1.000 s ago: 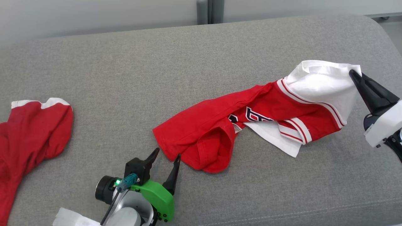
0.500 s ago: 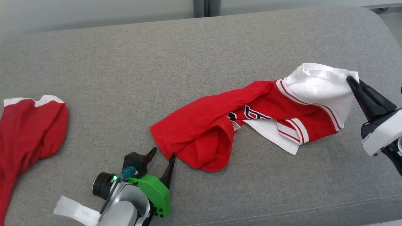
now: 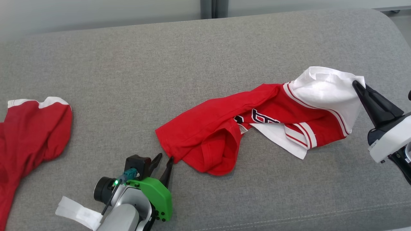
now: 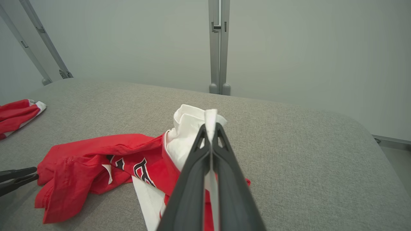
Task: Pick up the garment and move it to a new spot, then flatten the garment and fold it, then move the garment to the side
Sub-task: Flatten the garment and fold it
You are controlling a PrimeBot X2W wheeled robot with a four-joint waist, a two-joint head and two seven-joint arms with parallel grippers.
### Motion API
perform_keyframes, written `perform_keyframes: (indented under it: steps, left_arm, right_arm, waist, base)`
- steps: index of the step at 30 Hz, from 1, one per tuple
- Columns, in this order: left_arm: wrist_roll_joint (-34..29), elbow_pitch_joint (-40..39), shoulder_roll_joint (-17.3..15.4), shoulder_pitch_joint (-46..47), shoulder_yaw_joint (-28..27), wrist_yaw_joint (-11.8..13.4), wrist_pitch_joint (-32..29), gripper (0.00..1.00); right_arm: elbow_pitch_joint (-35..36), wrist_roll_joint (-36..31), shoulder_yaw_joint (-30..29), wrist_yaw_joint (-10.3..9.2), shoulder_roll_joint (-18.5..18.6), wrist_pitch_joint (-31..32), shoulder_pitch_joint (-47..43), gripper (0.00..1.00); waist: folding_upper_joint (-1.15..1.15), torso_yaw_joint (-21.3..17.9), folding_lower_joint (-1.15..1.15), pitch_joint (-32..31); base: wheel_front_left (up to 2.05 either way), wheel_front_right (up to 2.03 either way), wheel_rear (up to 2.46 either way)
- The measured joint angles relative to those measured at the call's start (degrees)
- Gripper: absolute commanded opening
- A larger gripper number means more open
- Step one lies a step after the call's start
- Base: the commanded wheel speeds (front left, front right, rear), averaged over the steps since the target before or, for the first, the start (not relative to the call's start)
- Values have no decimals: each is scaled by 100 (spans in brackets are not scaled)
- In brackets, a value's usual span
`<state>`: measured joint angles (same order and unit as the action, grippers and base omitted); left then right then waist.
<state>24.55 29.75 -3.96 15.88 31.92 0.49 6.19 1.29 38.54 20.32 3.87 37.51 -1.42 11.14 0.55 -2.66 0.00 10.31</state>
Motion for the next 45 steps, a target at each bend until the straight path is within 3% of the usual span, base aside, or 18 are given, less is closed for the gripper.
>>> perform_keyframes:
  steps: [17, 23, 25, 27, 33, 40, 42, 45]
  left_arm:
    - [250, 288, 98, 112, 11, -152, 60, 47]
    - [296, 332, 108, 202, 40, -158, 100, 18]
    - [296, 355, 109, 220, 65, -159, 101, 15]
    - [301, 401, 111, 242, 92, -185, 115, 0]
    - [375, 450, 120, 314, 124, -257, 169, 0]
    - [880, -43, 102, 794, -191, -563, -36, 0]
    - [887, -320, -13, 1212, -230, -623, -193, 0]
    - [859, -719, -480, 1852, -369, -638, -464, 0]
  right_arm:
    - [52, 0, 3, -47, 3, -4, -109, 0]
    - [54, 0, 2, -53, 3, -5, -114, 0]
    - [54, 0, 2, -54, 4, -5, -114, 0]
    - [54, 0, 2, -54, 4, -5, -115, 0]
    - [59, -1, 2, -53, 4, -14, -114, 0]
    - [199, -37, -73, 34, 76, -57, 347, 0]
    - [224, -18, -186, 88, 154, -54, 712, 0]
    - [282, 96, -311, 160, 296, 37, 1141, 0]
  waist:
    - [0, -64, 0, -8]
    - [0, -83, 0, 2]
    - [0, -84, 0, 3]
    - [0, -82, 0, 2]
    - [0, -65, 0, -14]
    - [0, -58, 0, -72]
    - [0, -54, 0, -116]
    - [0, -48, 0, -212]
  base:
    - [0, 0, 0]
    - [0, 0, 0]
    - [0, 0, 0]
    - [0, 0, 0]
    - [0, 0, 0]
    - [0, 0, 0]
    - [0, 0, 0]
    - [0, 0, 0]
